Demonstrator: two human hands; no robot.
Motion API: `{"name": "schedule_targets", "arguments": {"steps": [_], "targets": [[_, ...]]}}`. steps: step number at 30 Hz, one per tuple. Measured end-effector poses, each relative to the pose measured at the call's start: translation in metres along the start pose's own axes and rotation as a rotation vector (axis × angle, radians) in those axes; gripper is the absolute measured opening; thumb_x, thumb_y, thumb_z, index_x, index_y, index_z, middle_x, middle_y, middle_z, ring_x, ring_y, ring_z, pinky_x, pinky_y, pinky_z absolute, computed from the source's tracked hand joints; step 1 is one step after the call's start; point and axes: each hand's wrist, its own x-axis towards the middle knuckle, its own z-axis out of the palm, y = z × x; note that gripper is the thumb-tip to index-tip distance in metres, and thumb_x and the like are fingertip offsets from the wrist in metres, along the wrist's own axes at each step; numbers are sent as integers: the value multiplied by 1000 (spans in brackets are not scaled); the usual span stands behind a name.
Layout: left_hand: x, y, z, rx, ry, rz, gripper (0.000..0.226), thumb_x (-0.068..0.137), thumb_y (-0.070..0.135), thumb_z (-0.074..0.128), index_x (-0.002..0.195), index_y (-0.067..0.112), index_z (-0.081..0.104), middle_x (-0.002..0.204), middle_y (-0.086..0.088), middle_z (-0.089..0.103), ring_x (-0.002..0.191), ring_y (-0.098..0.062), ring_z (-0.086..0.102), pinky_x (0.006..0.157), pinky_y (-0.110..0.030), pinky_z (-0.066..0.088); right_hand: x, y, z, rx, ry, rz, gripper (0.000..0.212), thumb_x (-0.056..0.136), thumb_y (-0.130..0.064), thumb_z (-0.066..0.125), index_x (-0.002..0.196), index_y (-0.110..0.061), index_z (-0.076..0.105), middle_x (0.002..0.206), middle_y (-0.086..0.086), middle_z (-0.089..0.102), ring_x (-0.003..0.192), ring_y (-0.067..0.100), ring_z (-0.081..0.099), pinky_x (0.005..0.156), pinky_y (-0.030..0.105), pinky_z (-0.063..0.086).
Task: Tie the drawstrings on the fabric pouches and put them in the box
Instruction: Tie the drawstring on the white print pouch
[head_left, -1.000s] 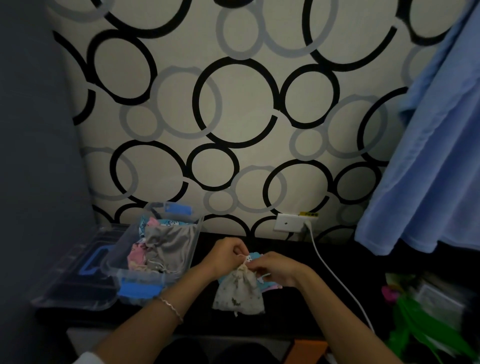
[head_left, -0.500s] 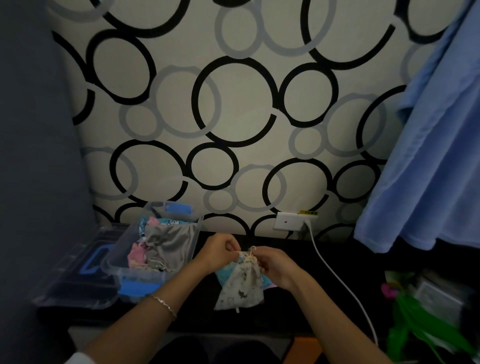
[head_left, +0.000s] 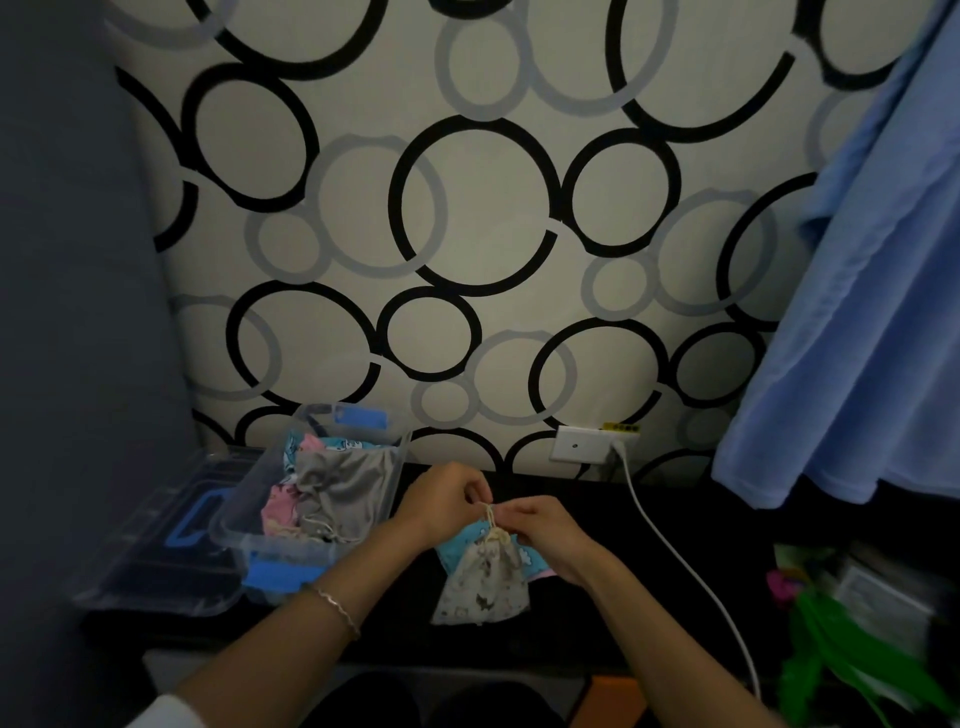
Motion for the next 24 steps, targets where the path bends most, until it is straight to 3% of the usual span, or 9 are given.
{"name": "schedule_targets", "arguments": {"steps": [6,10,14,18,21,24], "targets": [[3,2,10,-170,52,-107,10,78,14,73,83,18,65,85,3,66,84,-12,63,73,-26,54,-1,0,-6,-3,-27,23,15,84,-25,74,90,-12,79,97,16,75,94,32,71,87,48,57],[0,3,17,-490,-110,-312,22,84,19,71,95,11,54,85,-5,63,78,-15,63,73,-30,55,0,6,-8,58,-36,-11,19,90,-25,67,95,-11,78,103,18,73,100,33,66,100,50,48],[-2,0,17,-489,-180,-308,10,84,16,69,91,12,64,90,-6,66,78,-9,61,69,-21,51,1,9,-8,120,-41,-4,18,90,-22,67,97,-10,78,106,20,72,96,31,60,92,42,48],[-3,-7,19,-396,-151,-179,23,82,12,71,106,11,71,103,1,68,95,-7,61,74,-12,45,3,11,-7,114,-43,-12,19,93,-20,62,98,-10,78,95,13,69,91,25,57,84,36,43],[-2,-5,20,-403,-119,-144,33,80,6,72,111,12,68,104,-1,69,99,-10,64,84,-19,51,5,12,-6,120,-34,-8,18,94,-17,61,95,-9,77,90,12,67,88,24,54,81,35,41],[0,-4,21,-384,-66,-166,22,79,9,75,97,12,63,92,-7,70,88,-15,67,80,-27,54,8,13,-5,128,-24,-8,19,93,-16,61,90,-11,78,89,13,65,88,26,53,81,36,41]]}}
